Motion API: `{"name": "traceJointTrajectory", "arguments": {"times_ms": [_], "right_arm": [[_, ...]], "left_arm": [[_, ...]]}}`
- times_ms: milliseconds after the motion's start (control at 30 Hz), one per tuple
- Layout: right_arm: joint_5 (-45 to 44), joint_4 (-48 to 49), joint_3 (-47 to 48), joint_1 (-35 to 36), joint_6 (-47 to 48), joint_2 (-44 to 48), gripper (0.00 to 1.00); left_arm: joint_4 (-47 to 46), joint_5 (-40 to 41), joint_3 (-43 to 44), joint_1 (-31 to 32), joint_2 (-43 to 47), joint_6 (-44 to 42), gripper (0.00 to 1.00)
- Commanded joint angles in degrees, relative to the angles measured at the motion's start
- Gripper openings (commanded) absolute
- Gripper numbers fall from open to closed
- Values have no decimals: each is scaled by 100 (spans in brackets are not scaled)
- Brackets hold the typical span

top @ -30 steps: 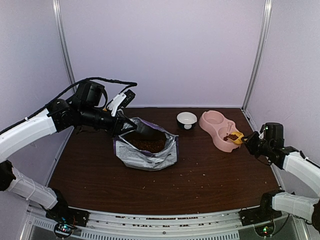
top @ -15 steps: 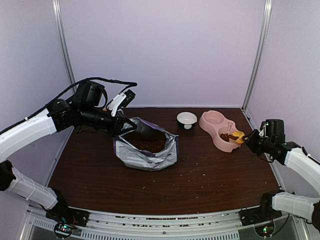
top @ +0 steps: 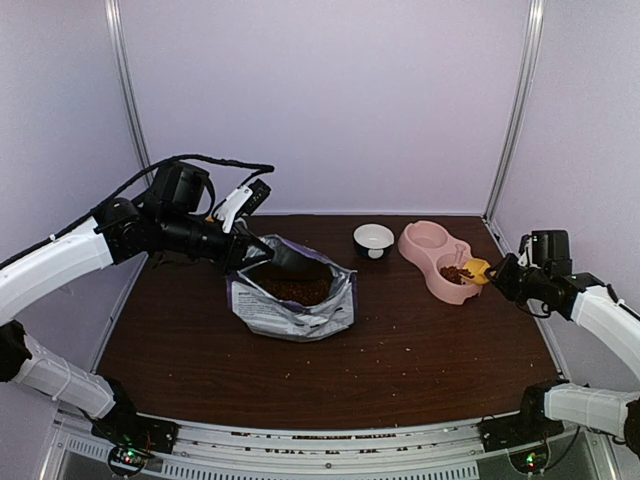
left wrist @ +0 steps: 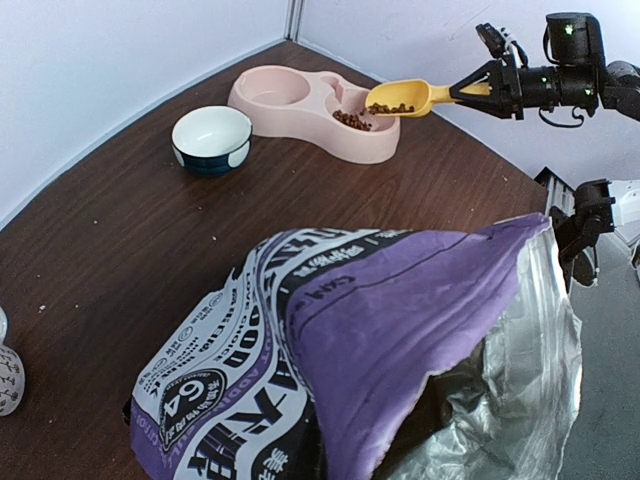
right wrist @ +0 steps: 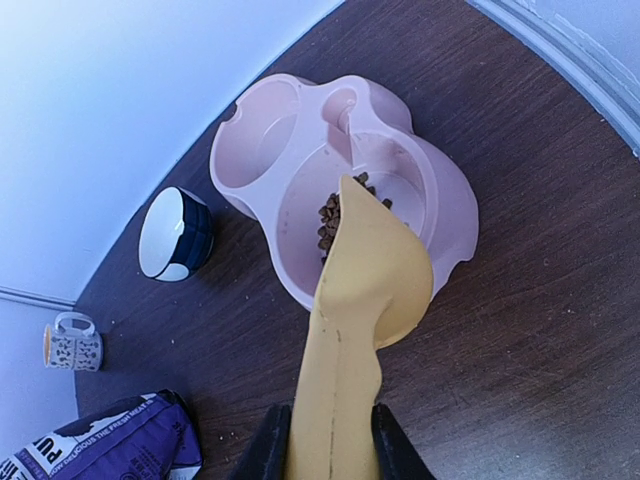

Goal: Serve the pet food
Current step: Place the pet food in the pet food bowl, then collect the pet food from the pet food bag.

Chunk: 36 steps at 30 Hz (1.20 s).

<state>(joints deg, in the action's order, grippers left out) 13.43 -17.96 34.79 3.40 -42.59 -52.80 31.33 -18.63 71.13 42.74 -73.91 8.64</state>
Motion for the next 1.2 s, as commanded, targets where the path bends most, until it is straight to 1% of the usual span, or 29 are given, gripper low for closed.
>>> {"name": "traceJointTrajectory", "arguments": {"times_ms": [0, 233, 467, 733, 833, 933, 1167], "right_arm": [[-108, -290, 390, -33, 442, -122, 0], [-264, -680, 713, -7, 855, -237, 0], [-634, -1173, 1174, 247, 1359, -456, 0], [-1827, -1899, 1924, 1083, 2051, -943, 0], [-2617, -2174, 2146, 1459, 2127, -1148, 0], [-3331, -2235, 2236, 1788, 2212, -1176, 0], [-3700, -2237, 2221, 1943, 2264, -1117, 0]], "left_arm": [[-628, 19, 120, -20, 210, -107, 0], [-628, 1, 122, -20, 202, -95, 0], [-628, -17, 129, -20, 212, -99, 0], [-628, -13, 120, -20, 234, -99, 0], [-628, -17, 120, -20, 237, -94, 0], [-628, 0, 111, -18, 250, -96, 0], [-628, 8, 111, -14, 263, -92, 0]]}}
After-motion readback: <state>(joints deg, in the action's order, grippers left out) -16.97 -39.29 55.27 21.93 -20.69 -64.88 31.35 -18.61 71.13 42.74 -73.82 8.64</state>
